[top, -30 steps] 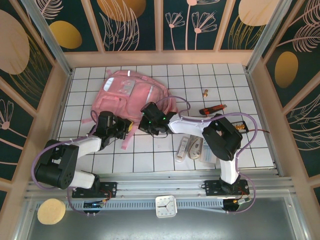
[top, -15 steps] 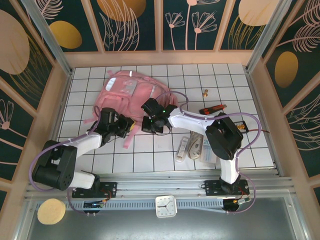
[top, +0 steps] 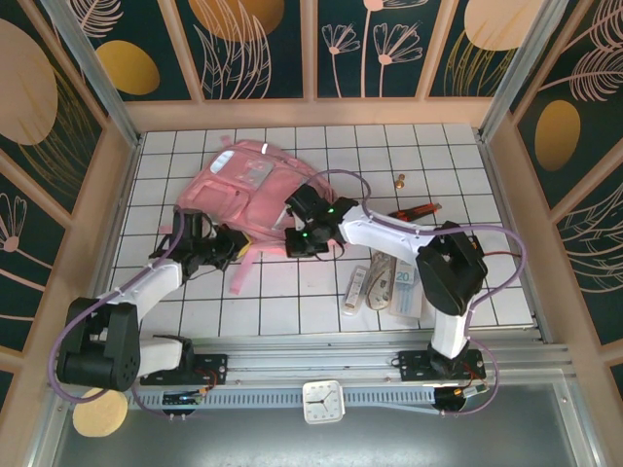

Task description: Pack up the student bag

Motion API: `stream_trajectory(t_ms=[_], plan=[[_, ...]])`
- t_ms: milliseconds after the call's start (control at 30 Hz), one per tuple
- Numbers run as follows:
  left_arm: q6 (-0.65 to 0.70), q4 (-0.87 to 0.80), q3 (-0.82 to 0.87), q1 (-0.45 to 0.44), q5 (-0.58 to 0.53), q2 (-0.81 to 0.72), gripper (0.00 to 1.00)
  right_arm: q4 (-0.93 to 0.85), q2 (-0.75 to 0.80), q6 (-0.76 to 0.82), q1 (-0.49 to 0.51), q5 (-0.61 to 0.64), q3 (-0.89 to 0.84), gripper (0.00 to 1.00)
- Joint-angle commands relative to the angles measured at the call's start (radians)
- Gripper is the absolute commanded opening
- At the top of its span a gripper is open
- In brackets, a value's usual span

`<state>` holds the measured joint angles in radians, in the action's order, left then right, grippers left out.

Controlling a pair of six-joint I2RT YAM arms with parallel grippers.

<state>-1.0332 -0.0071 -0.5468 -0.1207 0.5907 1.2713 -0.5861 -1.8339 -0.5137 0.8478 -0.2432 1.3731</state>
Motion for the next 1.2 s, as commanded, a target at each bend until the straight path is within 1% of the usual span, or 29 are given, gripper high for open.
stream_trajectory(t_ms=[0,67,133,233,300,367,433,500,633,700,733,767,800,867,900,933,967,1000,1067,1167], plan=[[0.117,-0.138,-0.046,0.122,-0.184,-0.017,0.0,-0.336,0.054,0.06,-0.128,0.169,-0.058,0.0],[0.13,-0.144,-0.068,0.131,-0.18,-0.008,0.0,-0.337,0.06,0.062,-0.128,0.128,-0.055,0.0],[0.132,-0.139,-0.078,0.132,-0.173,0.001,0.0,-0.345,0.06,0.061,-0.124,0.113,-0.043,0.0],[0.158,-0.16,-0.091,0.144,-0.181,0.013,0.0,-0.374,0.046,0.084,-0.136,0.145,-0.02,0.0],[0.189,-0.182,-0.088,0.183,-0.176,0.008,0.0,-0.383,0.045,0.107,-0.163,0.154,-0.019,0.0],[0.229,-0.217,-0.085,0.242,-0.164,-0.001,0.0,-0.393,0.048,0.132,-0.201,0.156,-0.029,0.0],[0.277,-0.255,-0.084,0.305,-0.153,-0.008,0.0,-0.401,0.051,0.164,-0.238,0.14,-0.04,0.0],[0.325,-0.29,-0.093,0.35,-0.149,-0.004,0.0,-0.417,0.051,0.188,-0.258,0.129,-0.038,0.0],[0.341,-0.286,-0.119,0.375,-0.144,0.015,0.0,-0.404,0.048,0.191,-0.253,0.117,-0.018,0.0],[0.352,-0.287,-0.147,0.377,-0.137,0.025,0.0,-0.385,0.033,0.176,-0.224,0.094,0.009,0.0],[0.355,-0.286,-0.152,0.377,-0.127,0.027,0.02,-0.382,0.02,0.171,-0.208,0.087,0.024,0.0],[0.356,-0.277,-0.15,0.375,-0.108,0.028,0.13,-0.378,0.003,0.168,-0.186,0.076,0.042,0.0],[0.35,-0.268,-0.139,0.377,-0.085,0.024,0.29,-0.369,-0.016,0.168,-0.159,0.061,0.065,0.0],[0.34,-0.256,-0.106,0.376,-0.057,0.008,0.69,-0.366,-0.055,0.169,-0.104,0.036,0.129,0.0],[0.339,-0.256,-0.087,0.376,-0.047,-0.008,0.85,-0.364,-0.077,0.169,-0.077,0.008,0.174,0.07],[0.342,-0.261,-0.072,0.375,-0.038,-0.018,0.98,-0.363,-0.098,0.161,-0.058,-0.014,0.21,0.14],[0.349,-0.271,-0.057,0.375,-0.024,-0.03,0.99,-0.356,-0.117,0.147,-0.039,-0.035,0.255,0.2],[0.358,-0.289,-0.043,0.375,-0.017,-0.044,0.99,-0.34,-0.136,0.13,-0.024,-0.066,0.295,0.25],[0.365,-0.315,-0.018,0.36,-0.007,-0.074,0.99,-0.317,-0.164,0.096,-0.011,-0.093,0.353,0.28],[0.353,-0.338,0.01,0.306,0.01,-0.1,0.99,-0.255,-0.195,0.028,-0.004,-0.127,0.399,0.3]])
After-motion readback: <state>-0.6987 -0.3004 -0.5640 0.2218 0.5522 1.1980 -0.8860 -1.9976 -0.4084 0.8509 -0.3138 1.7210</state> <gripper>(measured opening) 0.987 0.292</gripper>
